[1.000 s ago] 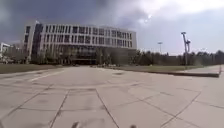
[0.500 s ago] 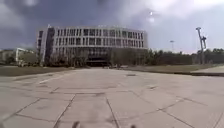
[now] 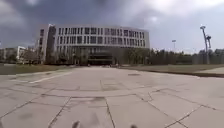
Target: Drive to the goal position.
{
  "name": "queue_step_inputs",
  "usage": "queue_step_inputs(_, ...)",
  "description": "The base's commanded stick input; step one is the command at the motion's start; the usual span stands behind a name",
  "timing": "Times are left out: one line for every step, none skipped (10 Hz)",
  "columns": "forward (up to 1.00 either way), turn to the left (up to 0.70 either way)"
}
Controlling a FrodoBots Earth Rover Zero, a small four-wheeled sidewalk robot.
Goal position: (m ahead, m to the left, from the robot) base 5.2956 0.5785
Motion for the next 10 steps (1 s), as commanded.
queue_step_inputs(0.7, -0.01)
queue_step_inputs(0.7, -0.01)
queue_step_inputs(0.7, -0.01)
queue_step_inputs(0.7, -0.01)
queue_step_inputs(0.7, -0.01)
queue_step_inputs(0.7, -0.01)
queue_step_inputs(0.7, -0.01)
queue_step_inputs(0.7, -0.01)
queue_step_inputs(0.7, -0.01)
queue_step_inputs(0.7, 0.04)
